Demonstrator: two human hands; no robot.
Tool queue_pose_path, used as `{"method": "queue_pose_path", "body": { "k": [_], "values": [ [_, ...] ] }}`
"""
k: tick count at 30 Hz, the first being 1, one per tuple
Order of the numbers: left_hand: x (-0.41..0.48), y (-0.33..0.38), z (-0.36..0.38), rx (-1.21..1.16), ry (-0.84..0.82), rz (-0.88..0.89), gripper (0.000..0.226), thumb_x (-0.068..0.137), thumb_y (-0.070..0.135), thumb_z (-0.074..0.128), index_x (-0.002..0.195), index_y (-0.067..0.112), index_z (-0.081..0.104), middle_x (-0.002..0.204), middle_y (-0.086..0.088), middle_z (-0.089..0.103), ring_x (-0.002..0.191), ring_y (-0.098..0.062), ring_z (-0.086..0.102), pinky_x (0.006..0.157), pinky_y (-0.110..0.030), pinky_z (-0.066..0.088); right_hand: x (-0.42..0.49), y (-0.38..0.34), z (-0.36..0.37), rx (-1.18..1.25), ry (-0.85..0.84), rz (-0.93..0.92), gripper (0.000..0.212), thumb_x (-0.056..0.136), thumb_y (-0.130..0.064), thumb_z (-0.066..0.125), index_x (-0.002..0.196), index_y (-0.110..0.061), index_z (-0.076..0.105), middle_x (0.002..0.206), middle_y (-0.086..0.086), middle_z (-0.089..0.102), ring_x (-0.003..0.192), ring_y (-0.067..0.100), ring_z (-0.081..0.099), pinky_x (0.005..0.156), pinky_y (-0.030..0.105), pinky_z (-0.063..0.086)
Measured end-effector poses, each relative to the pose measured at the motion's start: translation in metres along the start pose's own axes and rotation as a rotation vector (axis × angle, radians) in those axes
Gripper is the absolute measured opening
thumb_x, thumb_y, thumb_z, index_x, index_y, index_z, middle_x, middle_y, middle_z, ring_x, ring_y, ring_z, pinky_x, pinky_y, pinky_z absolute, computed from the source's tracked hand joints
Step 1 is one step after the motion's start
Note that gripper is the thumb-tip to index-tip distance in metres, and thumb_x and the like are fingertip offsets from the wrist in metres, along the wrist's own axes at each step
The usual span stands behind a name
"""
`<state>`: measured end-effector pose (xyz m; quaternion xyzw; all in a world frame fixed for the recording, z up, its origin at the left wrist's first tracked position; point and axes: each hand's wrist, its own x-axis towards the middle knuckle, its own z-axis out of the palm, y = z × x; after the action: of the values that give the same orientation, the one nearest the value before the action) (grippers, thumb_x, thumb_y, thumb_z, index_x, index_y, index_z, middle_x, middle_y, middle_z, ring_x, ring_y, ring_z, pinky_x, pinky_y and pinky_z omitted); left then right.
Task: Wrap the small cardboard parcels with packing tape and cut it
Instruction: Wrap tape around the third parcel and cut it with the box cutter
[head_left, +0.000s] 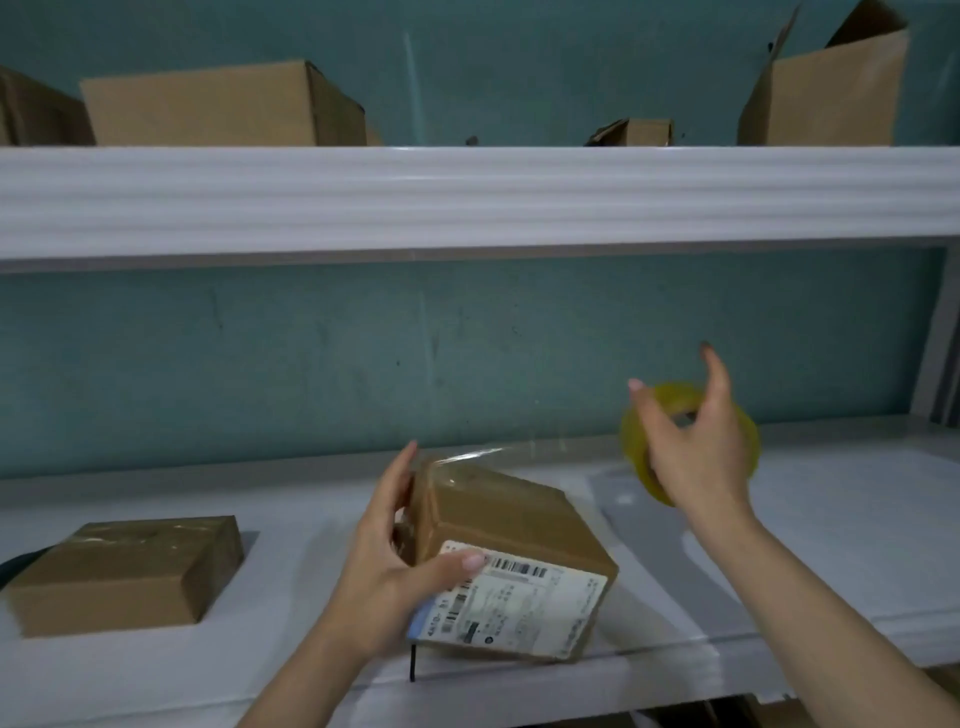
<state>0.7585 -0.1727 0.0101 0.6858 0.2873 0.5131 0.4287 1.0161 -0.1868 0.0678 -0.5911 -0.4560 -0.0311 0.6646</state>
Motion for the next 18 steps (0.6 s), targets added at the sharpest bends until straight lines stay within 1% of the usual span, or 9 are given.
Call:
{"method": "queue_pose_path", "body": {
  "k": [2, 3, 6, 7, 10, 11, 13, 15, 18],
  "values": [
    [-0.013, -0.012, -0.012, 0.002, 0.000, -0.013, 0.117, 0.035, 0.056, 0.088, 0.137, 0.046, 0.032, 0.127, 0.015, 0.057, 0.113, -0.005, 0.059, 0.081, -0.017, 0.052, -0.002, 0.018, -0.011, -0.158, 0.005, -0.051, 0.069, 0.085, -0.033, 0.062, 0.144, -0.024, 0.029, 0.063, 0.003, 0.055, 0.059, 0.025, 0.052, 0.056, 0.035, 0.039],
    [-0.017, -0.014, -0.017, 0.019, -0.030, -0.015, 0.114, 0.039, 0.057, 0.087, 0.137, 0.050, 0.029, 0.126, 0.019, 0.057, 0.115, -0.006, 0.058, 0.086, -0.021, 0.051, -0.005, 0.026, -0.016, -0.216, -0.025, -0.074, 0.067, 0.085, -0.028, 0.063, 0.144, -0.023, 0.031, 0.051, 0.002, 0.048, 0.049, 0.023, 0.048, 0.048, 0.033, 0.034],
    [-0.020, -0.019, -0.025, 0.112, -0.124, -0.036, 0.106, 0.048, 0.059, 0.082, 0.136, 0.054, 0.024, 0.125, 0.037, 0.050, 0.118, 0.009, 0.050, 0.092, -0.012, 0.045, -0.011, 0.043, -0.018, -0.290, -0.091, -0.092, 0.061, 0.085, -0.023, 0.064, 0.139, -0.019, 0.038, 0.048, 0.001, 0.045, 0.049, 0.017, 0.049, 0.047, 0.032, 0.033],
    [-0.019, -0.021, -0.027, 0.131, -0.144, -0.043, 0.104, 0.051, 0.058, 0.082, 0.137, 0.051, 0.024, 0.129, 0.032, 0.050, 0.119, 0.005, 0.051, 0.092, -0.013, 0.046, -0.013, 0.045, -0.017, -0.284, -0.092, -0.089, 0.059, 0.084, -0.023, 0.064, 0.138, -0.018, 0.039, 0.049, 0.001, 0.046, 0.050, 0.017, 0.049, 0.048, 0.032, 0.034],
    [-0.020, -0.028, -0.035, 0.171, -0.193, -0.042, 0.097, 0.057, 0.050, 0.084, 0.138, 0.042, 0.031, 0.137, 0.007, 0.047, 0.123, -0.015, 0.052, 0.098, -0.032, 0.048, -0.020, 0.052, -0.013, -0.327, -0.122, -0.129, 0.058, 0.083, -0.020, 0.064, 0.135, -0.019, 0.040, 0.045, 0.001, 0.045, 0.047, 0.018, 0.049, 0.049, 0.030, 0.030],
    [-0.022, -0.029, -0.038, 0.184, -0.212, -0.047, 0.094, 0.058, 0.048, 0.084, 0.137, 0.043, 0.032, 0.137, 0.005, 0.046, 0.124, -0.017, 0.051, 0.098, -0.036, 0.048, -0.022, 0.053, -0.014, -0.349, -0.139, -0.142, 0.058, 0.083, -0.020, 0.064, 0.135, -0.020, 0.039, 0.044, 0.001, 0.044, 0.046, 0.018, 0.048, 0.049, 0.030, 0.029],
    [-0.023, -0.025, -0.044, 0.265, -0.229, -0.059, 0.089, 0.058, 0.055, 0.081, 0.133, 0.051, 0.033, 0.137, 0.010, 0.042, 0.125, -0.013, 0.049, 0.099, -0.031, 0.047, -0.023, 0.054, -0.015, -0.371, -0.157, -0.147, 0.059, 0.083, -0.021, 0.064, 0.136, -0.021, 0.038, 0.042, 0.001, 0.043, 0.044, 0.018, 0.048, 0.047, 0.029, 0.027],
    [-0.022, -0.015, -0.049, 0.455, -0.256, -0.062, 0.092, 0.056, 0.072, 0.070, 0.134, 0.056, 0.024, 0.145, 0.015, 0.024, 0.131, -0.007, 0.038, 0.105, -0.025, 0.040, -0.024, 0.053, -0.015, -0.395, -0.161, -0.164, 0.058, 0.083, -0.021, 0.064, 0.135, -0.019, 0.038, 0.041, -0.001, 0.041, 0.042, 0.017, 0.046, 0.046, 0.028, 0.025],
    [-0.015, 0.007, -0.054, 0.944, -0.371, -0.102, 0.116, 0.050, 0.091, 0.047, 0.142, 0.049, -0.008, 0.149, 0.024, -0.031, 0.142, -0.006, -0.006, 0.120, -0.036, 0.009, -0.027, 0.053, -0.016, -0.414, -0.175, -0.208, 0.056, 0.083, -0.020, 0.064, 0.134, -0.016, 0.040, 0.039, -0.004, 0.037, 0.038, 0.014, 0.044, 0.046, 0.027, 0.026]
  ]
}}
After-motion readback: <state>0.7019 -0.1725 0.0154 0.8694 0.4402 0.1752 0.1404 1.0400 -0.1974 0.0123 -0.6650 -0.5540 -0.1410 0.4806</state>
